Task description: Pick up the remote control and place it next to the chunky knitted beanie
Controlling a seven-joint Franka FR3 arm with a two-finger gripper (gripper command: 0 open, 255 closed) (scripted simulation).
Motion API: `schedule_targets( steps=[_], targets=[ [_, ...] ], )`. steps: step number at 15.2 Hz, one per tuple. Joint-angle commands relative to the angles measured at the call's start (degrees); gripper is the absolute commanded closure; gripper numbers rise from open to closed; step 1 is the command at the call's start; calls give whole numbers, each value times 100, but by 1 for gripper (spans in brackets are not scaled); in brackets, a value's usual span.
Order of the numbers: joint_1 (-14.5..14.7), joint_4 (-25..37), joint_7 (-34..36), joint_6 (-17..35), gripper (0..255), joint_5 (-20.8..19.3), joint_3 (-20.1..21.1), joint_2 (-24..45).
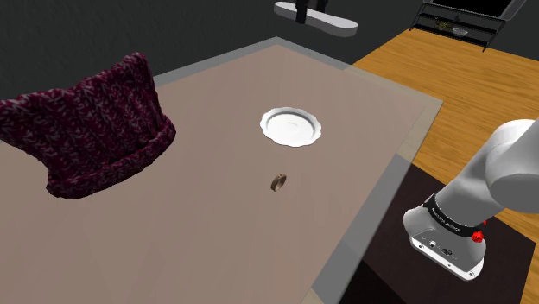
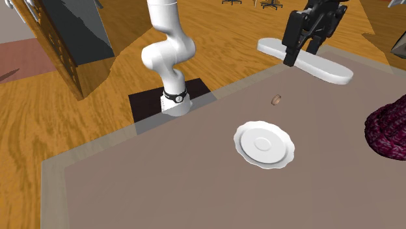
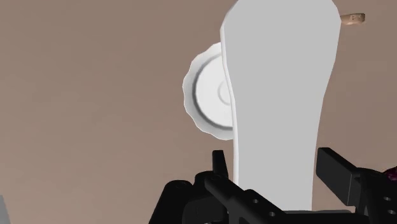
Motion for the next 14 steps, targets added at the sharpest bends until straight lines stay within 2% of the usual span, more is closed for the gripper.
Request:
schedule_targets(
  steps=[1,8,14],
  targets=[
    [155,159,331,-47,255,-8,170,115],
    [686,949,1326,-230,255,-138,656,754],
    [1275,2095,2162,-558,255,-417,1004,1625]
  ],
)
